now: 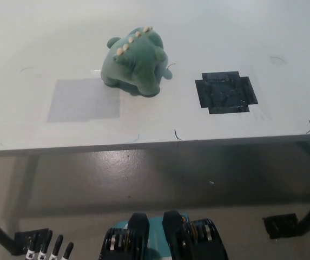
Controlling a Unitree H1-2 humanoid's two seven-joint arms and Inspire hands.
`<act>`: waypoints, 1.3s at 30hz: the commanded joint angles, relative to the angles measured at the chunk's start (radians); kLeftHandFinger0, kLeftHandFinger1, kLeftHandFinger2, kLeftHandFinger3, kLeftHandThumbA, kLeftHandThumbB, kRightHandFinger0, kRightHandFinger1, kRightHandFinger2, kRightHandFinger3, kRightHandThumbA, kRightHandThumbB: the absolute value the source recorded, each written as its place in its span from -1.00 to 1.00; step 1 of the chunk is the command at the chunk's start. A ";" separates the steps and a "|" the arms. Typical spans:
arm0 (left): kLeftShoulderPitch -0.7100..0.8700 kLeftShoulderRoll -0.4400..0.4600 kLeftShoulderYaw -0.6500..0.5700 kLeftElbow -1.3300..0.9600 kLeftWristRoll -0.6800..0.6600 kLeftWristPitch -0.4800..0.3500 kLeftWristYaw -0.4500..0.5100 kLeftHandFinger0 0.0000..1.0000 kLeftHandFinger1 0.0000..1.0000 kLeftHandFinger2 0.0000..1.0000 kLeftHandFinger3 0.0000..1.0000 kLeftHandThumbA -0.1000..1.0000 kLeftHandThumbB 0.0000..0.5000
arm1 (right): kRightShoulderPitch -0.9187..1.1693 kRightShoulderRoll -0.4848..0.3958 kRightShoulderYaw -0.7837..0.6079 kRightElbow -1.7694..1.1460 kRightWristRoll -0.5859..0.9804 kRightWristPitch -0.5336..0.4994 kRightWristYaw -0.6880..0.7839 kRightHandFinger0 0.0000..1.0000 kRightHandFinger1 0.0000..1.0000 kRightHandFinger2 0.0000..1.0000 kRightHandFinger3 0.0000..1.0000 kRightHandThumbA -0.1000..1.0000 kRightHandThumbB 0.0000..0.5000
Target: Use both hands to pick up a dinasour on the right side and move it to the left side
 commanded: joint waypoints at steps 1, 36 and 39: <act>-0.006 -0.018 0.007 -0.031 -0.006 0.008 -0.040 1.00 1.00 1.00 1.00 0.93 0.45 | -0.013 0.005 -0.015 -0.025 0.014 -0.005 0.006 1.00 1.00 1.00 1.00 0.78 0.11; -0.045 -0.034 0.032 -0.031 0.015 0.030 -0.039 1.00 1.00 1.00 1.00 0.90 0.48 | -0.044 0.011 -0.024 -0.031 -0.005 -0.005 -0.001 1.00 1.00 1.00 1.00 0.79 0.08; -0.044 -0.034 0.033 -0.029 0.011 0.034 -0.041 1.00 1.00 1.00 1.00 0.89 0.47 | -0.043 0.016 -0.024 -0.042 -0.009 -0.004 -0.011 1.00 1.00 1.00 1.00 0.80 0.11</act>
